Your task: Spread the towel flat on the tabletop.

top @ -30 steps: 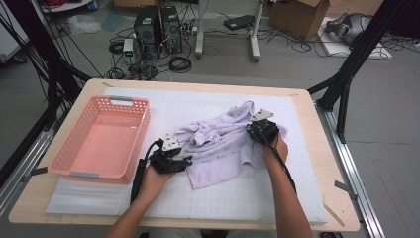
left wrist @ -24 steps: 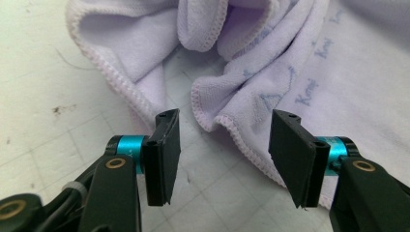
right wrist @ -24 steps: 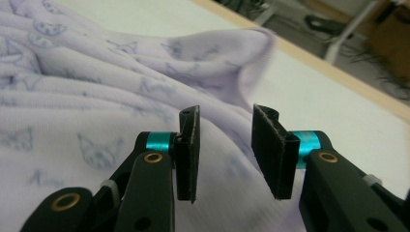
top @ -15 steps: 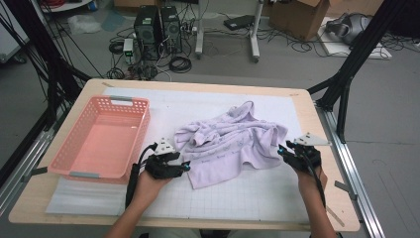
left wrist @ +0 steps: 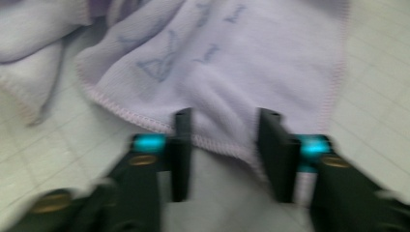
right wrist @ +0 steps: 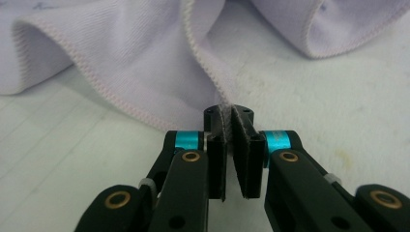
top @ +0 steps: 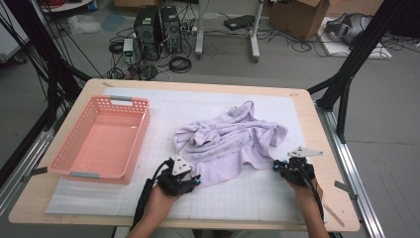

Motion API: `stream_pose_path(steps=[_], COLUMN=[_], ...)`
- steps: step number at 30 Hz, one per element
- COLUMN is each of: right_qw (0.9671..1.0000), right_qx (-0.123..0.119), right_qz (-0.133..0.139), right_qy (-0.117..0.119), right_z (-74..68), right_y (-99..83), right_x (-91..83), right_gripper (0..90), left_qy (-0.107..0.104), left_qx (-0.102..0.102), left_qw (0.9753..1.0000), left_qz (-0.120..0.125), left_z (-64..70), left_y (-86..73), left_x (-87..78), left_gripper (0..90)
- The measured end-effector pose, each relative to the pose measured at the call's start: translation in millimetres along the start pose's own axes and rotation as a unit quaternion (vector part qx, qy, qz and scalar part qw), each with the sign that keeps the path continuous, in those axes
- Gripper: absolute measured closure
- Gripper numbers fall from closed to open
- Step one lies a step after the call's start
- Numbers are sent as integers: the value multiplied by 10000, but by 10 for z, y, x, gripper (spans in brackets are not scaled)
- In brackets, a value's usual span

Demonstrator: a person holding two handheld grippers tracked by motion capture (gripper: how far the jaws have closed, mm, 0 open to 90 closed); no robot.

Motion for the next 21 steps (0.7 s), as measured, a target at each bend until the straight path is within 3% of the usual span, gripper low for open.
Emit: stream_pose_path(steps=[1,2,10,15,21], right_qw=[10000,10000,9998,9994,9987], right_qx=[1,4,-126,-189,-213], right_qz=[-9,-27,-128,-165,-238], right_qy=[8,16,34,232,399], right_z=[-10,-25,-104,-198,-297], right_y=[-24,-54,-384,-592,-788], right_x=[-32,-72,-508,-725,-941], right_gripper=[844,844,844,844,844], left_qy=[100,128,-63,-223,-392], left_qx=[86,93,-504,-457,-424], left_qw=[9999,9999,9985,9984,9982], left_qz=[-18,-31,187,246,178], left_z=[34,52,-6,138,320], left_y=[-6,-15,-318,-442,-595], left_x=[-9,-28,-444,-666,-792], left_gripper=[849,854,857,855,851])
Point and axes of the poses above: each handheld gripper's, and its own axes: x roughly forward along the jaws, y roughly out of its top, z roughly to its right, the point moved 2 cm from there along x, roughly forward along the jaws, and after that the axes turned 6 degrees about -y, right-handed, at the moved point
